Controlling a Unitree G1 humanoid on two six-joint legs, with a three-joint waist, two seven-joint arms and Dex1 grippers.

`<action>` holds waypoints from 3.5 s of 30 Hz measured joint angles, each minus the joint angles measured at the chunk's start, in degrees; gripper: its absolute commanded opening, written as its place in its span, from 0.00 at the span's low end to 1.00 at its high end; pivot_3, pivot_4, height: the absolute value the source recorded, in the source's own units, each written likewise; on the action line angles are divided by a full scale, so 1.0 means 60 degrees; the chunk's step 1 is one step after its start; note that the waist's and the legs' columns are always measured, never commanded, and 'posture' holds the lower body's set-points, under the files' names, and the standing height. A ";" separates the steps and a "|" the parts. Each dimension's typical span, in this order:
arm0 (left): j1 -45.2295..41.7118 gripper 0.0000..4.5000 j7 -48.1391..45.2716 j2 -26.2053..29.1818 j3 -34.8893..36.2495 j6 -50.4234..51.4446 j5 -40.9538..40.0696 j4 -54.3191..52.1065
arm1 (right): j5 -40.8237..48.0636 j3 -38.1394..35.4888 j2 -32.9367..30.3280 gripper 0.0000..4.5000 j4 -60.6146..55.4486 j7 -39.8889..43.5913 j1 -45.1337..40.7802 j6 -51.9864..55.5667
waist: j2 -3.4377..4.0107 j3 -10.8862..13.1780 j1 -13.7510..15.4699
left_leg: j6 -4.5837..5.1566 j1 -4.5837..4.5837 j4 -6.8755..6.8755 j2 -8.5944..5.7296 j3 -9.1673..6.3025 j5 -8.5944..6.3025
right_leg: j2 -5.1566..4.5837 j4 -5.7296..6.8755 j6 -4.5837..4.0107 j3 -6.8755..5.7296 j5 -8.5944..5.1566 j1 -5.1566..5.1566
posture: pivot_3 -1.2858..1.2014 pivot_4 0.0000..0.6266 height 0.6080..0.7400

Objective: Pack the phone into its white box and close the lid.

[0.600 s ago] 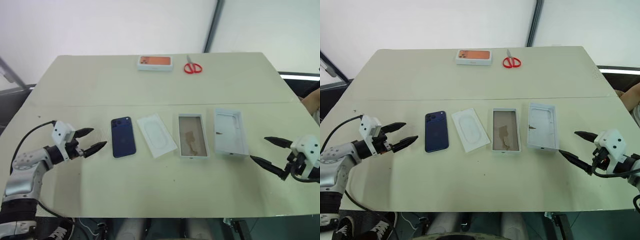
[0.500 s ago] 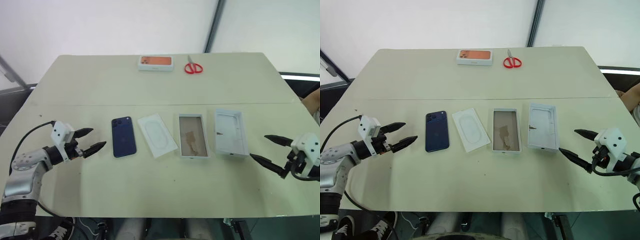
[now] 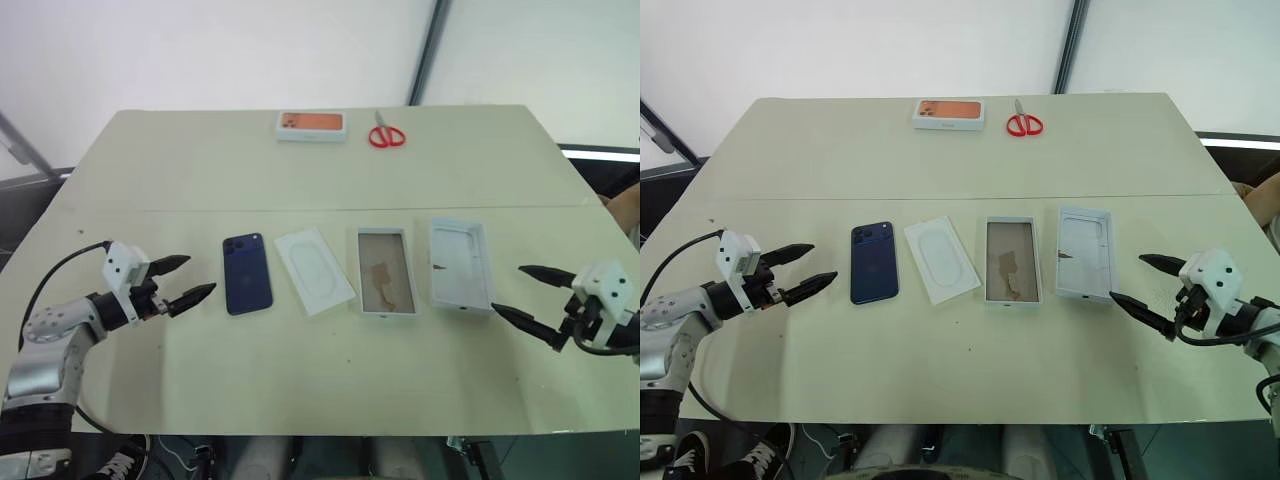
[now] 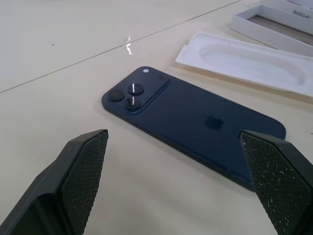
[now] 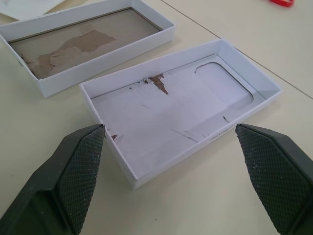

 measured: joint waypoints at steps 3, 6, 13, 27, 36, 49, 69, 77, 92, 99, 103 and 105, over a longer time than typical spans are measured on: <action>0.0055 1.00 -0.0014 0.0000 0.0000 0.0012 -0.0027 -0.0099 | 0.0001 0.0007 0.0001 0.99 -0.0028 -0.0016 0.0000 0.0025 | 0.0000 0.0000 -0.0004 | 0.0000 0.0000 0.0000 0.0000 0.0000 0.0000 | 0.0000 0.0000 0.0000 0.0000 0.0000 0.0000 | 0.52 0.24 1.00; 0.0092 1.00 -0.0022 0.0001 -0.0001 0.0033 -0.0050 -0.0138 | 0.0002 0.0009 0.0004 0.99 -0.0087 -0.0033 0.0000 0.0068 | 0.0000 0.0000 -0.0003 | 0.0000 0.0000 0.0000 0.0000 0.0000 0.0000 | 0.0001 0.0000 0.0000 0.0000 0.0000 0.0000 | 0.52 0.24 1.00; 0.0060 1.00 0.0164 0.0004 -0.0062 0.0996 -0.0275 -0.0675 | 0.0000 0.0271 0.0020 0.99 -0.0208 -0.0121 -0.0056 0.0209 | 0.0000 0.0000 -0.0003 | 0.0000 0.0000 0.0000 0.0000 -0.0001 0.0000 | 0.0000 0.0000 0.0000 0.0001 0.0000 0.0000 | 0.52 0.24 1.00; -0.0765 1.00 0.3507 -0.1461 -0.0824 0.7529 -0.3196 -0.3658 | 0.0183 0.2591 0.0142 0.99 -0.2699 -0.0663 -0.1742 0.1473 | -0.0003 0.0002 0.0008 | 0.0000 -0.0004 0.0013 -0.0003 -0.0006 0.0001 | 0.0005 0.0006 0.0003 -0.0003 0.0000 0.0002 | 0.52 0.24 1.00; -0.1692 1.00 0.5952 -0.2831 -0.0837 1.0228 -0.4555 -0.3695 | 0.0301 0.3137 0.0420 0.99 -0.2686 -0.0892 -0.2502 0.1766 | -0.0009 0.0000 0.0004 | -0.0003 -0.0004 0.0017 -0.0005 -0.0008 0.0004 | 0.0010 0.0015 0.0004 -0.0005 0.0000 0.0000 | 0.52 0.24 1.00; -0.2979 1.00 0.8083 -0.4396 0.0650 1.2463 -0.5313 -0.2711 | 0.0126 0.3239 0.0541 0.99 -0.2452 -0.1087 -0.2580 0.1614 | -0.0010 -0.0004 0.0023 | -0.0004 0.0008 0.0027 -0.0011 -0.0008 0.0004 | 0.0010 0.0014 0.0004 -0.0007 -0.0001 0.0019 | 0.52 0.24 1.00; -0.3983 0.60 0.9368 -0.5891 0.1781 1.3530 -0.4869 -0.1573 | -0.0024 0.3296 0.0581 1.00 -0.2435 -0.1216 -0.2607 0.1551 | -0.0015 -0.0002 0.0021 | -0.0007 0.0007 0.0029 -0.0013 -0.0008 0.0005 | 0.0012 0.0012 0.0006 -0.0009 -0.0001 0.0023 | 0.52 0.24 1.00; -0.3781 0.00 0.9370 -0.5822 0.1817 1.3530 -0.4868 -0.1612 | -0.0030 0.3296 0.0581 1.00 -0.2432 -0.1210 -0.2615 0.1511 | -0.0016 -0.0001 0.0023 | -0.0008 0.0008 0.0029 -0.0012 -0.0009 0.0005 | 0.0012 0.0011 0.0006 -0.0009 -0.0001 0.0023 | 0.52 0.24 1.00; -0.4355 0.00 0.8522 -0.4928 0.2395 1.3292 -0.4899 -0.1399 | -0.0340 0.4563 0.0384 1.00 -0.2674 -0.0263 -0.2082 0.1567 | -0.0028 0.0006 0.0008 | -0.0011 0.0007 0.0028 -0.0011 -0.0010 0.0006 | 0.0014 0.0012 0.0006 -0.0011 -0.0001 0.0019 | 0.52 0.24 1.00; -0.4729 0.00 0.7840 -0.4463 0.2193 1.3279 -0.4979 -0.1263 | -0.1261 0.5570 0.0404 0.70 -0.1584 -0.0050 -0.3073 0.1557 | -0.0037 0.0011 0.0003 | -0.0042 0.0001 0.0024 -0.0012 -0.0009 0.0024 | 0.0012 0.0009 0.0006 -0.0009 -0.0001 0.0011 | 0.52 0.24 1.00; -0.4748 0.00 0.7694 -0.4453 0.2086 1.3261 -0.4980 -0.1261 | -0.1566 0.6046 0.0422 0.23 -0.1289 0.0191 -0.3401 0.1466 | -0.0041 0.0013 0.0007 | -0.0043 0.0000 0.0024 -0.0012 -0.0010 0.0025 | 0.0012 0.0009 0.0007 -0.0011 -0.0001 0.0011 | 0.52 0.24 1.00; -0.4779 0.00 0.7686 -0.4436 0.2089 1.3261 -0.4980 -0.1261 | -0.1728 0.6253 0.0430 0.01 -0.1095 0.0242 -0.3403 0.1384 | -0.0042 0.0014 0.0013 | -0.0042 -0.0001 0.0024 -0.0012 -0.0010 0.0025 | 0.0012 0.0009 0.0007 -0.0010 -0.0001 0.0011 | 0.52 0.24 1.00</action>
